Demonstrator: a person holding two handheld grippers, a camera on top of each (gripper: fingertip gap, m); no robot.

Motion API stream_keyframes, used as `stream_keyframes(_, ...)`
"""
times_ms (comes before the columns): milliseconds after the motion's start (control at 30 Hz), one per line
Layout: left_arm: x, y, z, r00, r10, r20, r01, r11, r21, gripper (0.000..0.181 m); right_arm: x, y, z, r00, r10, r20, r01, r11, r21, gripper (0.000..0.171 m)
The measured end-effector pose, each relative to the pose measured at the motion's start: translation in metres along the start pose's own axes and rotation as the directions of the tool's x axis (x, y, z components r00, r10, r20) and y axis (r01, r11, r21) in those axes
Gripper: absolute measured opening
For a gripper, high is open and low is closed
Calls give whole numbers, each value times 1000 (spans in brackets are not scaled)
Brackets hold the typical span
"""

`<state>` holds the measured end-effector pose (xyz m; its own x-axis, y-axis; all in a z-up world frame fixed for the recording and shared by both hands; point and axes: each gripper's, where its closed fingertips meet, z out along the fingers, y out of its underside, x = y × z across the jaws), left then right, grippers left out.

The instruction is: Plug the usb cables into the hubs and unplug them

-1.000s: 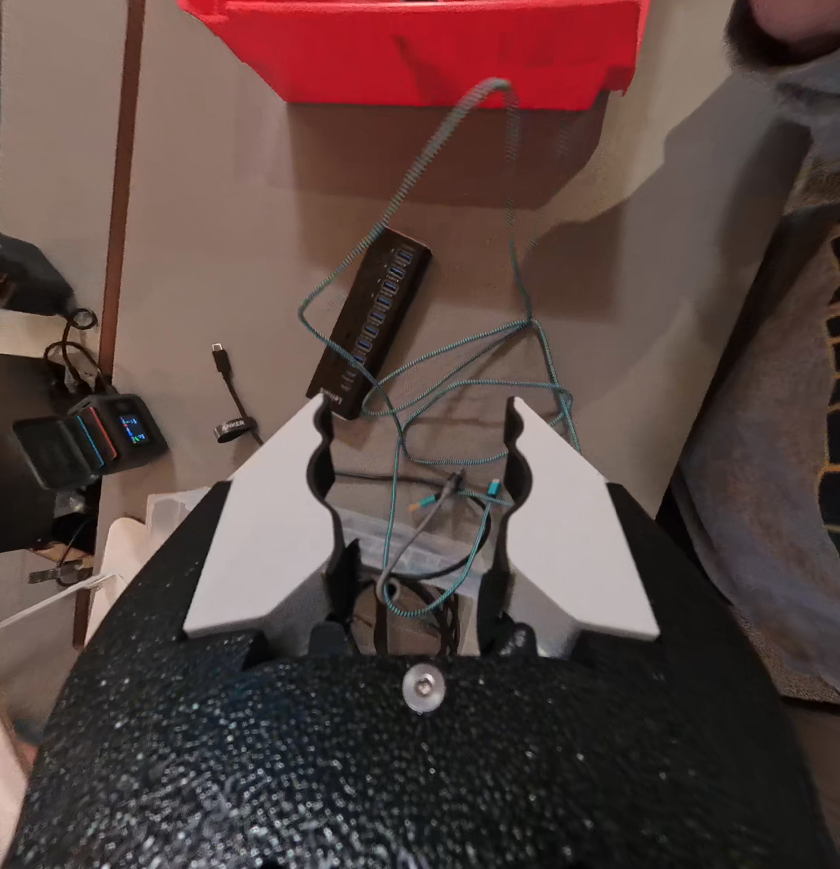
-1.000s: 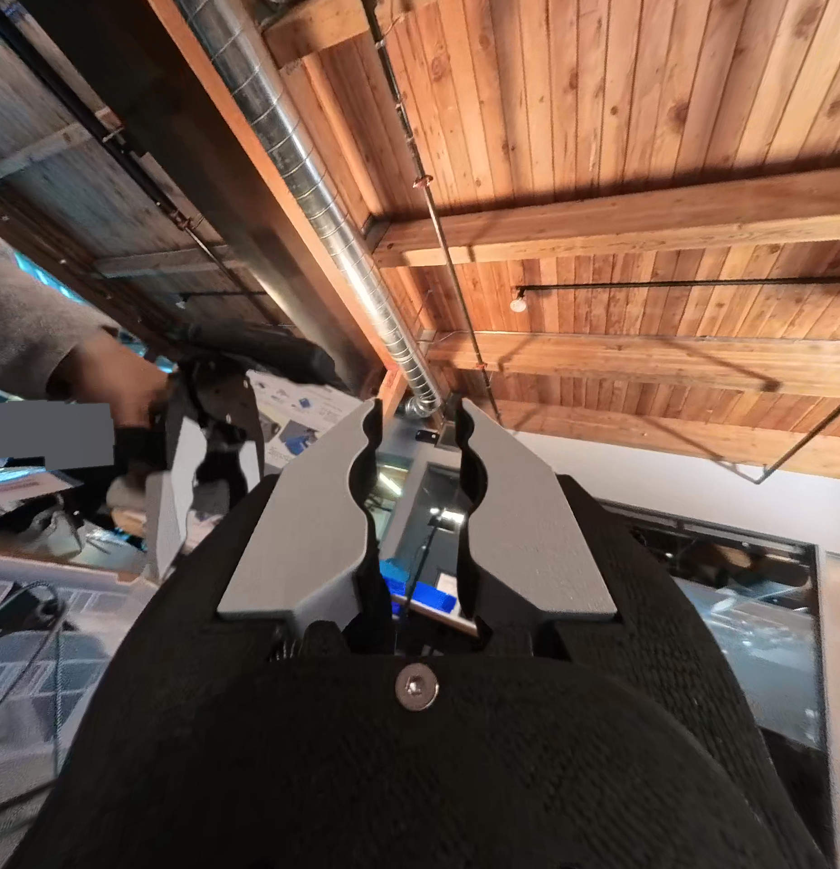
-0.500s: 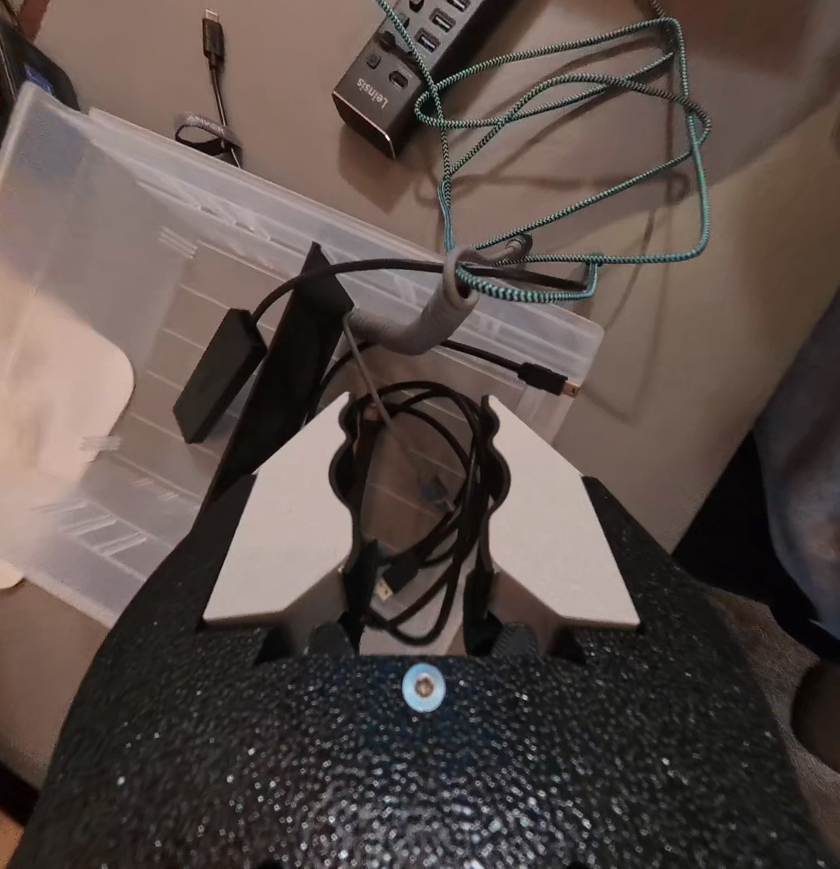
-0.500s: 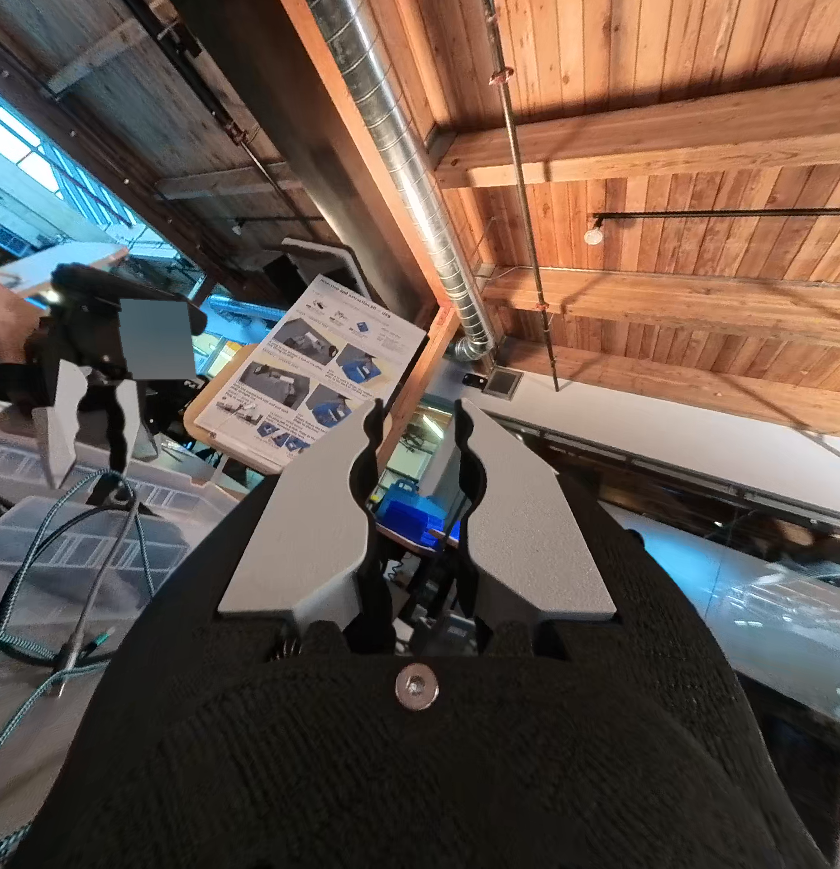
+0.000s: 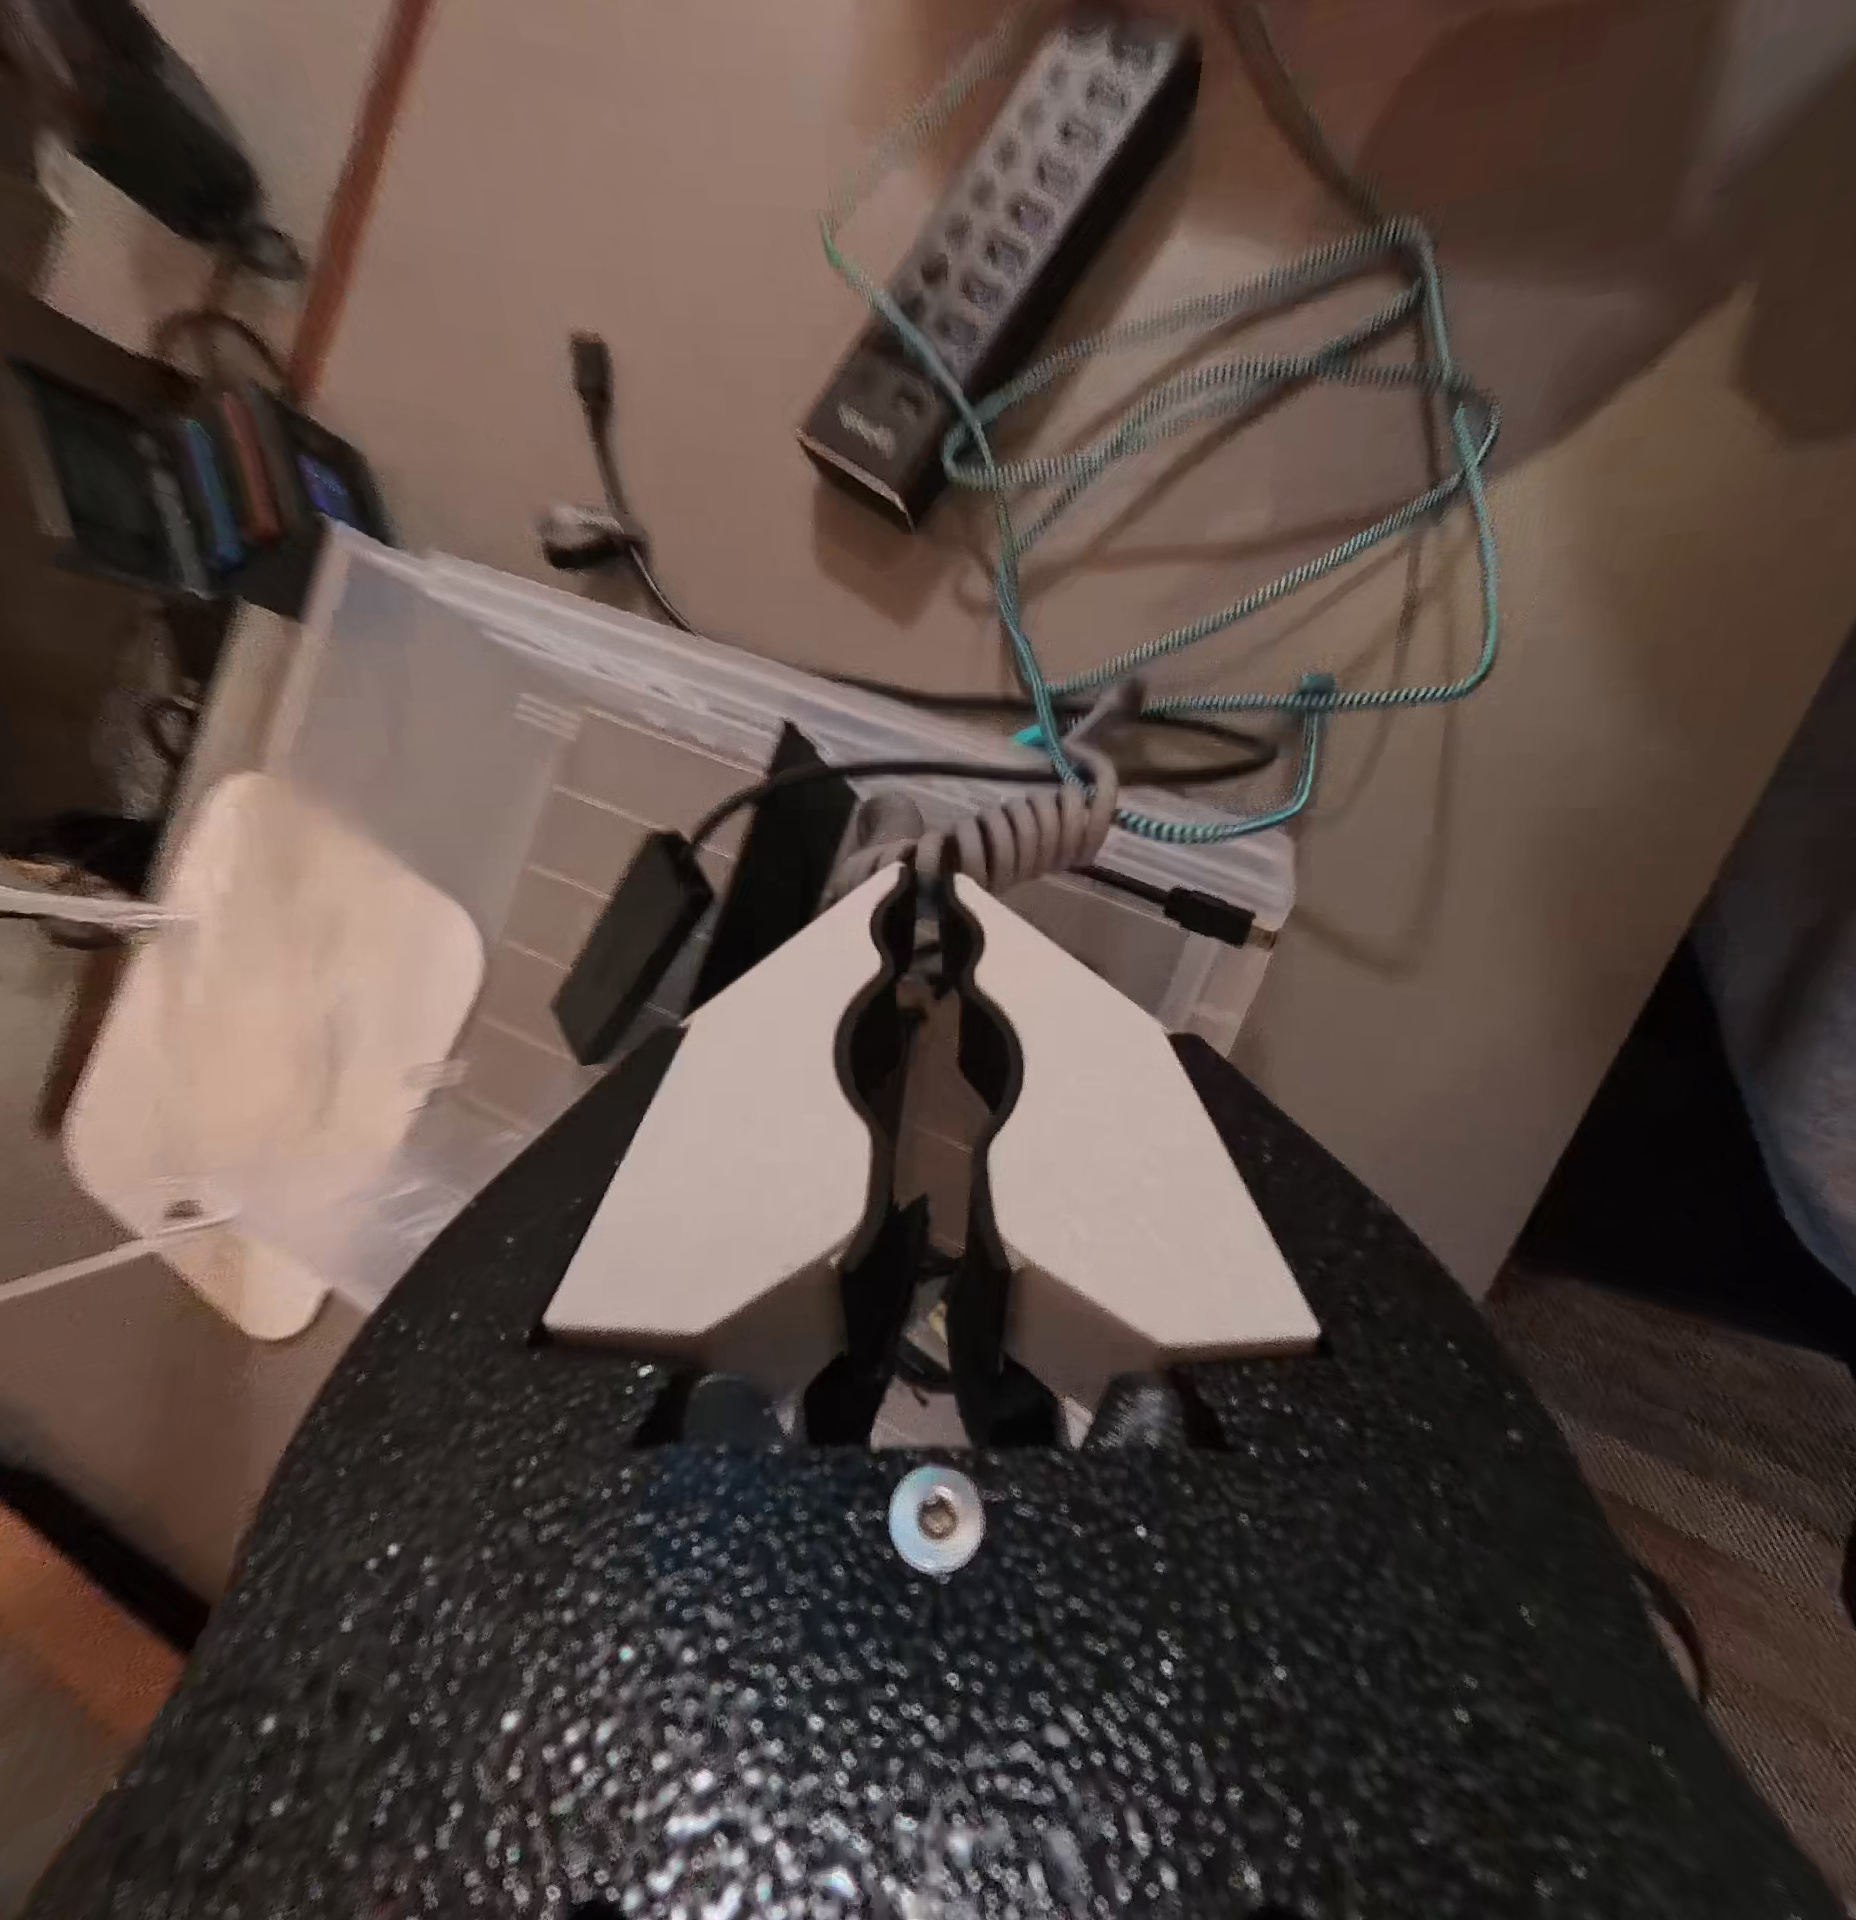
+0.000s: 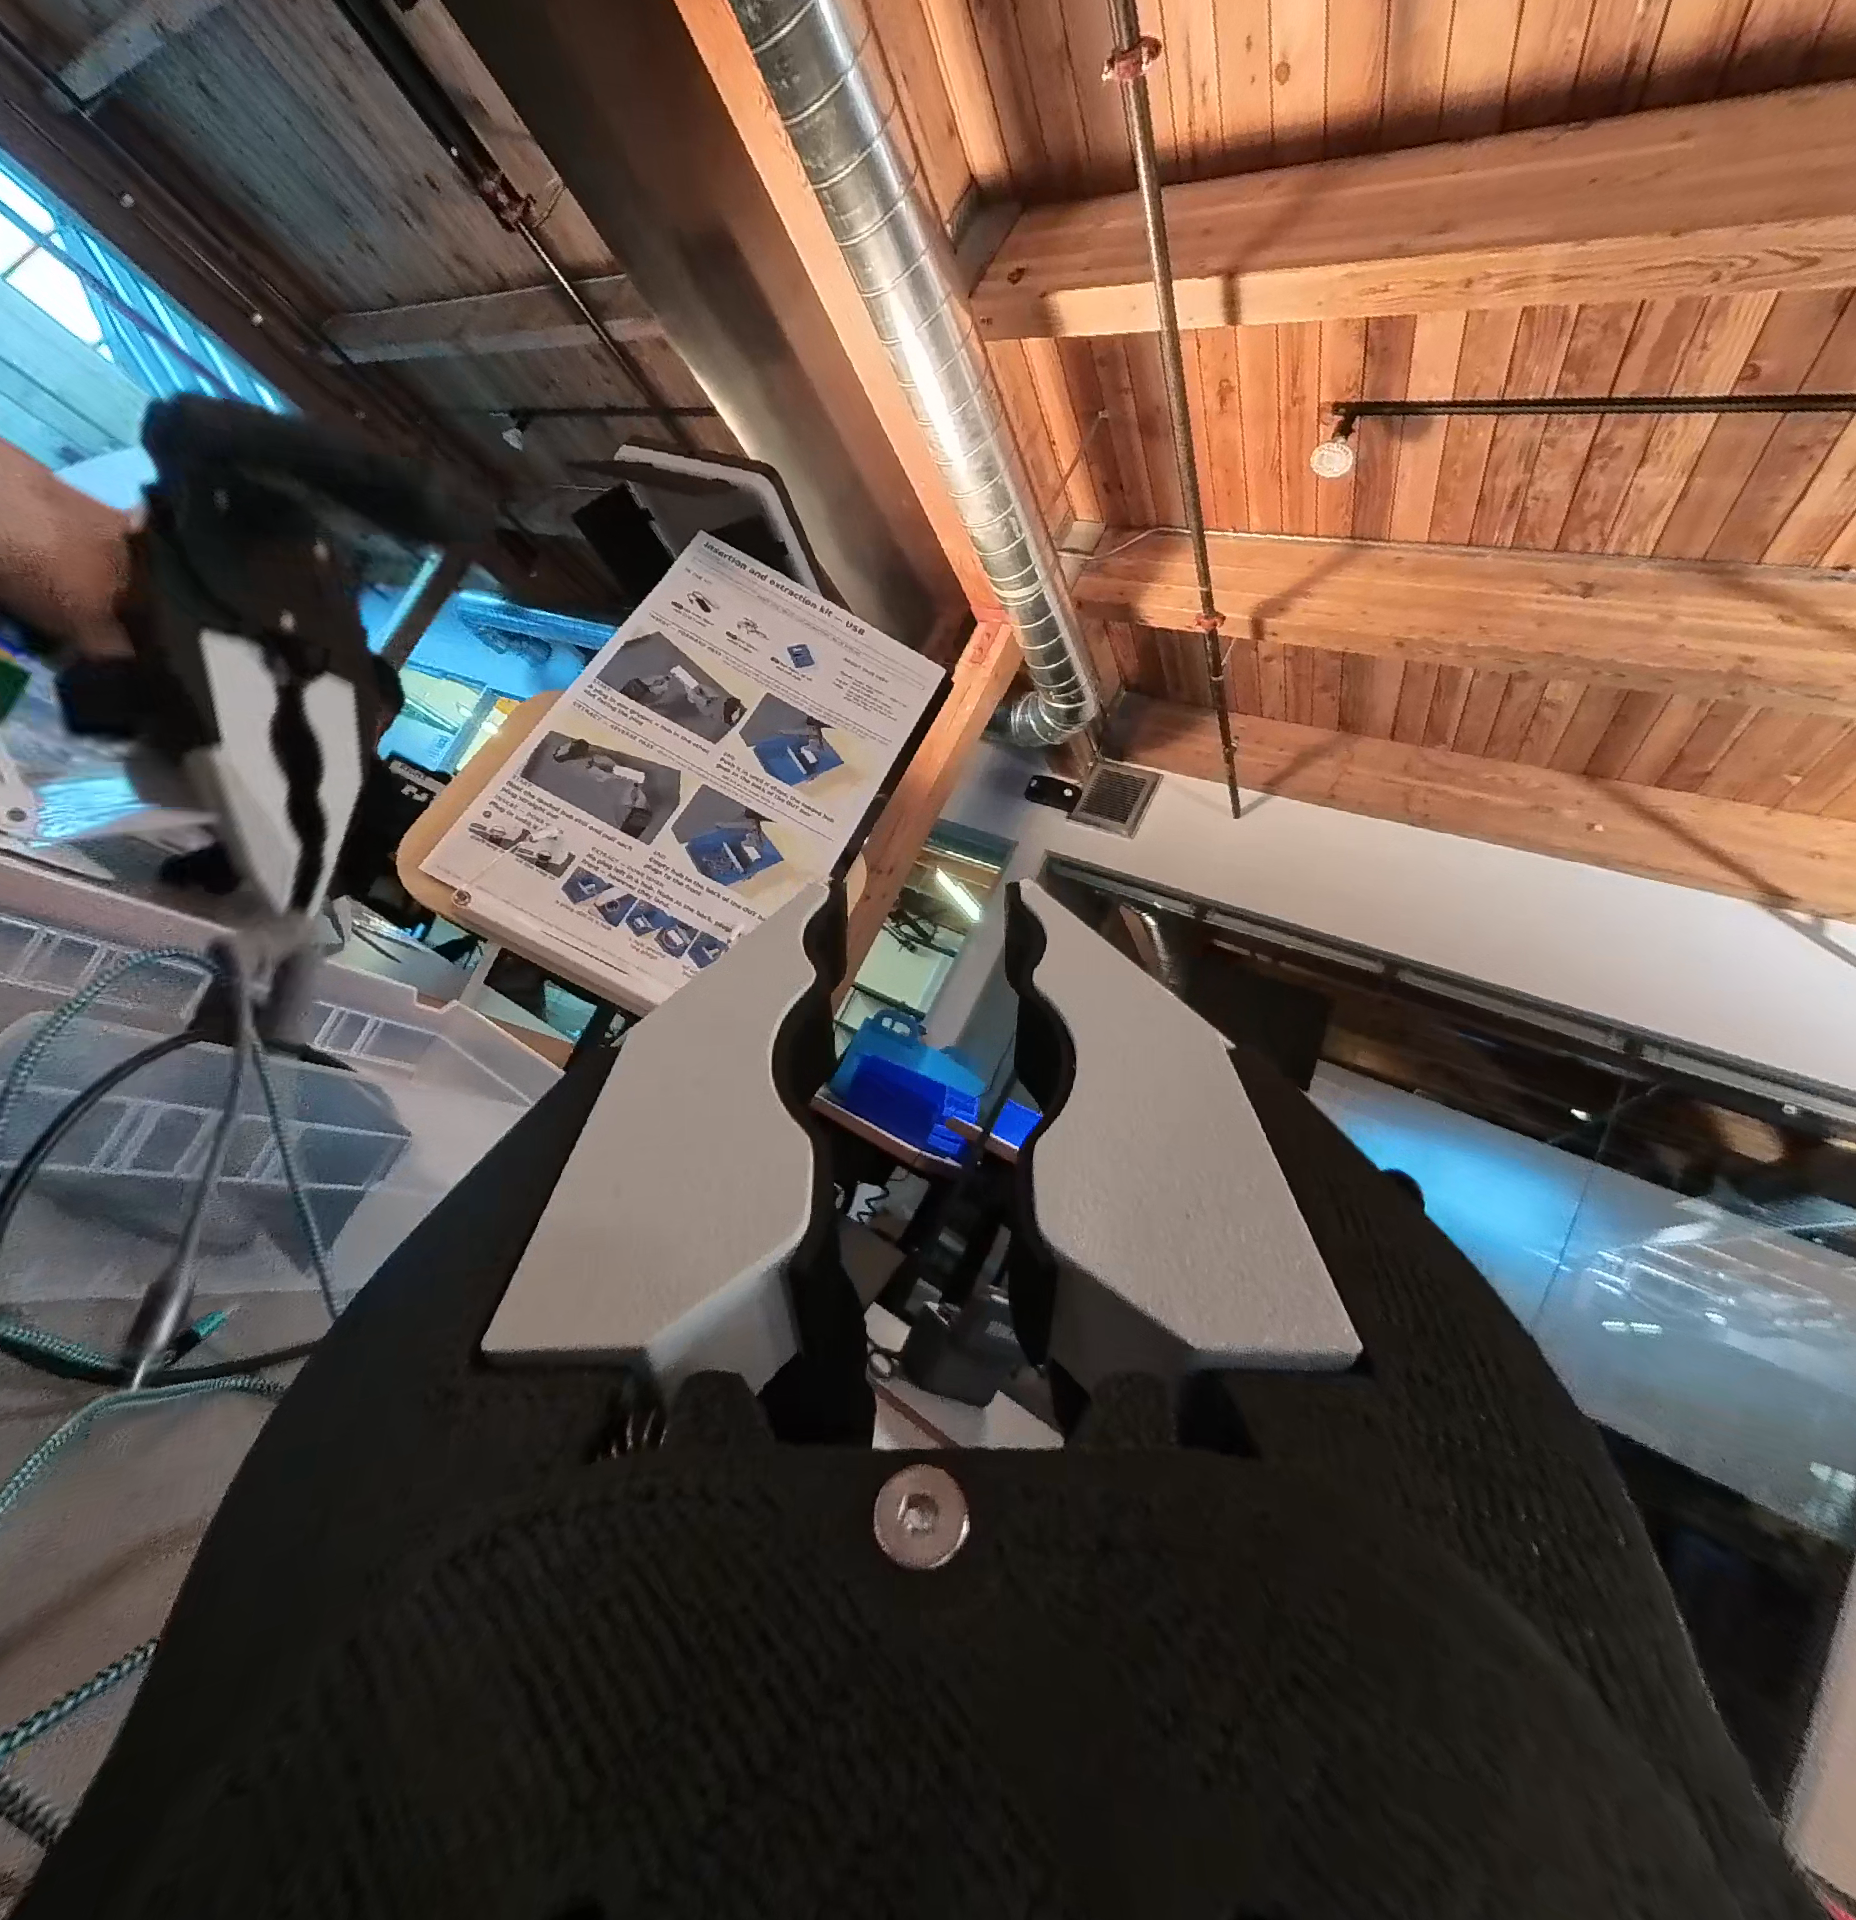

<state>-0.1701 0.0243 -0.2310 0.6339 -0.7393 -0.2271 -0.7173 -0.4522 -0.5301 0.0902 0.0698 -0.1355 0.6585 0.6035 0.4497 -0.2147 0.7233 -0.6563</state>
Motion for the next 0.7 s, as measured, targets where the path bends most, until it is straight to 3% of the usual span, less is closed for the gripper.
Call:
stream_keyframes(33, -3, -13, -13, 1000, 7, 23, -8, 999, 32, 2, 0, 0, 0, 1000, 4, 0, -4, 1000, 0, 29)
stream_keyframes(167, -2, -73, -53, 987, 92, 128, -109, 985, 131, 2, -1, 1, 0, 1000, 16, 3, -16, 1000, 0, 29)
stream_keyframes(367, 10, -173, -86, 917, 237, 321, -309, 930, 196, 2, 8, -8, -2, 1000, 8, -20, -8, 1000, 21, 29)
stream_keyframes(567, 29, -242, -90, 906, 246, 344, -346, 899, 270, 2, 28, -29, -7, 997, -7, -74, 13, 997, 77, 28)
stream_keyframes(700, 44, -255, -67, 962, 179, 204, -236, 923, 305, 2, 35, -39, -10, 996, -4, -94, 14, 995, 103, 28)
